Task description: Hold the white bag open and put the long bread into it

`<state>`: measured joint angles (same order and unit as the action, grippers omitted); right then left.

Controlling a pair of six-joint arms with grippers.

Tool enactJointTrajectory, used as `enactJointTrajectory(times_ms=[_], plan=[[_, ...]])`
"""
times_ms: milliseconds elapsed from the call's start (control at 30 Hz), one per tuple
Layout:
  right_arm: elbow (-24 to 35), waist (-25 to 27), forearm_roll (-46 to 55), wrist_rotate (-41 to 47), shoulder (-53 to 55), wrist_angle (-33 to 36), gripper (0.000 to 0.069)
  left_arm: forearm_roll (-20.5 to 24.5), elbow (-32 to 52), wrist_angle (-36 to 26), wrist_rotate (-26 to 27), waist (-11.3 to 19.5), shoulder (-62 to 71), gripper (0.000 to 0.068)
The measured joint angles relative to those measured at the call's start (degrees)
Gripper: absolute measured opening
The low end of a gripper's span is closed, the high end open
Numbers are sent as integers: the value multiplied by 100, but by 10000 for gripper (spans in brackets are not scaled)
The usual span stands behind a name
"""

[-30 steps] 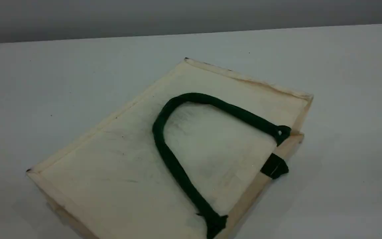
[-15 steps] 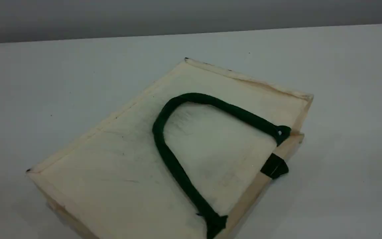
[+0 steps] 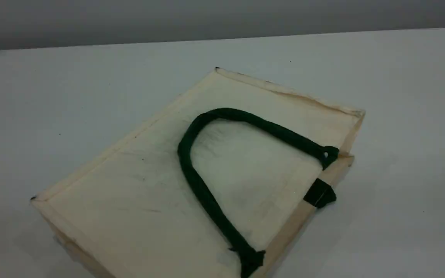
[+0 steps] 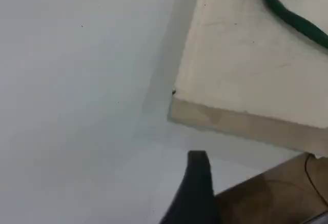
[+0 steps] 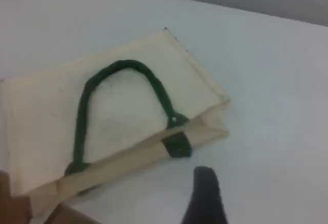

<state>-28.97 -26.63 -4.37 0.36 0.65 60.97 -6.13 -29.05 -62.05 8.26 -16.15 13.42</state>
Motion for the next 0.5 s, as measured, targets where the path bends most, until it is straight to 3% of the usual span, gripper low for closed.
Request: enactJointTrajectory(times_ms=[433, 500], plan=[[0, 2030, -53, 0, 0, 0, 496, 0, 0, -5, 0, 6, 0, 568], [0, 2343, -53, 0, 0, 0, 496, -1, 0, -5, 0, 129, 0, 568]])
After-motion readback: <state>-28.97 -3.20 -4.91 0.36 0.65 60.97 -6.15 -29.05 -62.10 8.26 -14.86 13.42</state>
